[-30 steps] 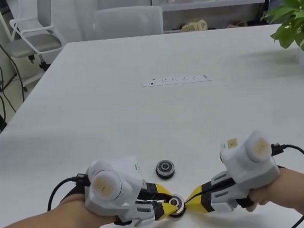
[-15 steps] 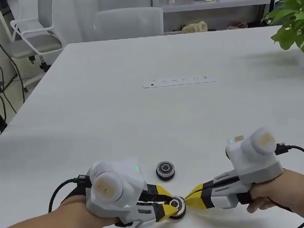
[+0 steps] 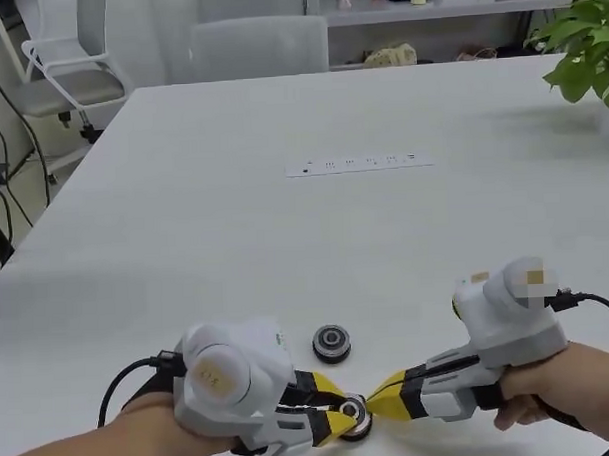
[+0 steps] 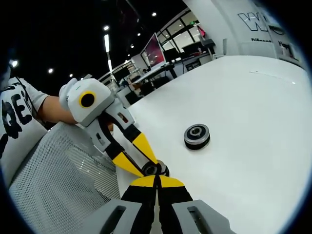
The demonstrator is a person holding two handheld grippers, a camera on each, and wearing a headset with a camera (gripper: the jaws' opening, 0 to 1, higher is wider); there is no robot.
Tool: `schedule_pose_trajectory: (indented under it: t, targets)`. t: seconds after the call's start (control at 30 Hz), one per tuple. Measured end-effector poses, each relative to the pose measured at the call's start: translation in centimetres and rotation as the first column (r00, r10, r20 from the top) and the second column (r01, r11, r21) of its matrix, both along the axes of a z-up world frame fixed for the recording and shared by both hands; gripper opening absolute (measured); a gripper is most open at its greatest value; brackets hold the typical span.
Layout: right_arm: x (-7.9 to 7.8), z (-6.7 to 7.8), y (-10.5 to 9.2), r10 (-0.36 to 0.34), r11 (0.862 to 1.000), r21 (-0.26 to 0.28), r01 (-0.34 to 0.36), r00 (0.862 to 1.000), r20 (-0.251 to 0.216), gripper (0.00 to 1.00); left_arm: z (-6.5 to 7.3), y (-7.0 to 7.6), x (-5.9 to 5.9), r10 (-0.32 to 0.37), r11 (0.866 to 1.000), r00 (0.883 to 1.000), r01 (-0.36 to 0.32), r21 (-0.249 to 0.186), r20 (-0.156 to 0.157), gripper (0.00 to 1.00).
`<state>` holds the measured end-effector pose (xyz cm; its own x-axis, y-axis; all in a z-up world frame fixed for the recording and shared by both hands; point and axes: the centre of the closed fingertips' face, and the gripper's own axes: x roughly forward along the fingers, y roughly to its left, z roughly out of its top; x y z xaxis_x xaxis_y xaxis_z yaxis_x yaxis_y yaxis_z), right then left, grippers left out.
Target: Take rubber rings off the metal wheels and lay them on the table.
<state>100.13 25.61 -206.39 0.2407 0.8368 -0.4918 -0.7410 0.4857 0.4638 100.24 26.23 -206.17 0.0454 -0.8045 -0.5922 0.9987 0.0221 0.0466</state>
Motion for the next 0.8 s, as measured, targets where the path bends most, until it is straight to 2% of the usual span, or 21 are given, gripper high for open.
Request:
schedule_pose_trajectory:
  t: [0.4, 0.8]
  targets:
    - [-0.2, 0.2, 0.4, 0.011, 1.000, 0.014, -0.011, 1.000, -0.004, 0.00, 0.0, 0.0, 0.0, -0.001, 1.000, 1.000, 0.001, -0.002, -0.005, 0.07]
    - [-0.4, 0.6, 1.0, 0.031, 0.999, 0.026, -0.031, 0.999, 0.013, 0.00, 0.0, -0.1, -0.1, -0.005, 1.000, 1.000, 0.005, -0.001, -0.006, 0.07]
